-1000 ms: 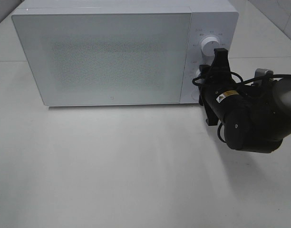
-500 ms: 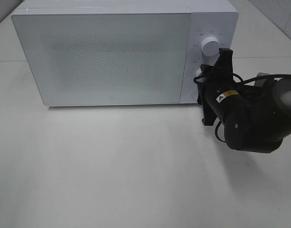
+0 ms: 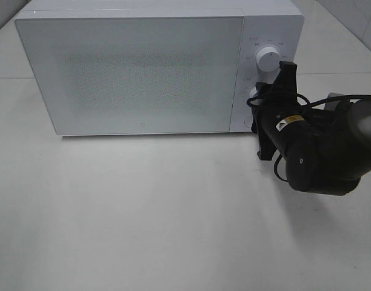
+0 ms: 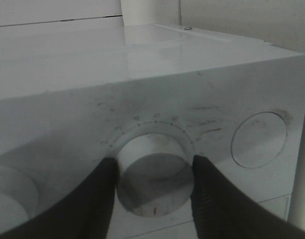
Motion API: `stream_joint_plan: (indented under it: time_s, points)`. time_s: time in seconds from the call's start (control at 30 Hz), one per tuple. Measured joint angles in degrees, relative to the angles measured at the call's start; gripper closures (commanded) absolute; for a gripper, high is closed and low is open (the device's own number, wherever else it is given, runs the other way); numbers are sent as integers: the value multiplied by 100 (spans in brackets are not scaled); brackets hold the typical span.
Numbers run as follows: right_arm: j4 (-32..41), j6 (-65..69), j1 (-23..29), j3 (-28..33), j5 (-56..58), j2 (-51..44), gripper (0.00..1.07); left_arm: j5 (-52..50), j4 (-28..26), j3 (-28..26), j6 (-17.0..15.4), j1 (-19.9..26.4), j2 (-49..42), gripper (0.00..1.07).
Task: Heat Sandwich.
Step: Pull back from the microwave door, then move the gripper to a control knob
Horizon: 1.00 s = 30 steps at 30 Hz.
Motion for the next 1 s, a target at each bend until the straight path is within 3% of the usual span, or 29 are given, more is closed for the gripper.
stream_joint_plan:
  time_s: [0.1, 0.13, 0.2, 0.27, 0.37, 0.8, 1.0]
  points:
    - [6, -46, 0, 0, 0, 0, 58, 0, 0, 0, 0, 0, 0, 5]
    - [17, -69, 0, 0, 0, 0, 49, 0, 0, 0, 0, 0, 0, 5]
    - [63, -74, 0, 0, 0, 0, 44, 0, 0, 0, 0, 0, 0, 5]
    - [132, -74, 0, 6, 23, 0, 32, 0, 0, 0, 0, 0, 0, 5]
    - [138, -74, 0, 17, 86, 0, 28, 0, 0, 0, 0, 0, 0, 5]
    - [29, -34, 0, 57, 126, 0, 31, 0, 0, 0, 0, 0, 0, 5]
    - [-252, 80, -17, 367, -315, -120, 31, 0, 0, 0, 0, 0, 0, 5]
